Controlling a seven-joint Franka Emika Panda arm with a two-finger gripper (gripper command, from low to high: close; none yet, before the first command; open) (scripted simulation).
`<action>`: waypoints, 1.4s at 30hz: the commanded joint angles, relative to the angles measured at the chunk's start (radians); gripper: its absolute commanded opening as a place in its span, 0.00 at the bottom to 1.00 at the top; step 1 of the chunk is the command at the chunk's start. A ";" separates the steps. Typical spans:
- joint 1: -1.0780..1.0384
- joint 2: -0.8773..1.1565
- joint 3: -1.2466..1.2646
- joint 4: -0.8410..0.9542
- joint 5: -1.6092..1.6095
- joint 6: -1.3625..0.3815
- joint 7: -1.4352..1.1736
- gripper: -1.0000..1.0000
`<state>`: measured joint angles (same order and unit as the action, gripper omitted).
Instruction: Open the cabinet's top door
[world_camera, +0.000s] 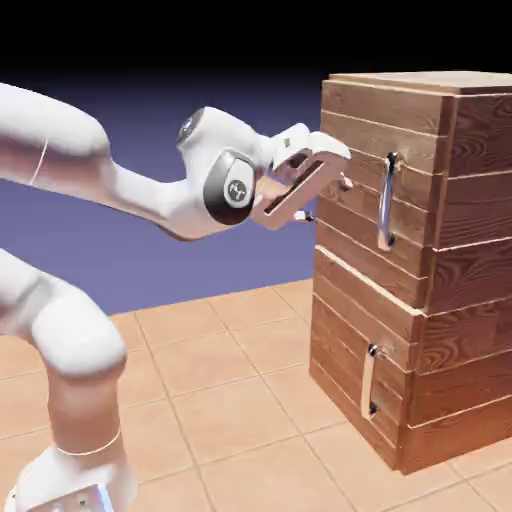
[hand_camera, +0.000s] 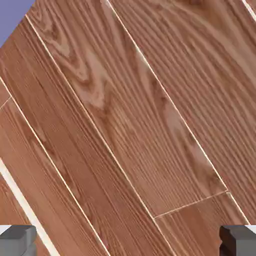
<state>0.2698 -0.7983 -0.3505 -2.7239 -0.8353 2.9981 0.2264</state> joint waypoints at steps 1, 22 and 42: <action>0.013 -0.012 -0.018 0.004 -0.044 -0.002 -0.027 0.50; 0.295 -0.262 -0.402 0.099 -0.957 -0.045 -0.590 0.50; 0.637 -0.440 -0.751 0.243 -1.720 -0.123 -1.030 0.50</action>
<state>0.9067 -1.2386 -1.1010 -2.4805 -2.5551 2.8755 -0.8034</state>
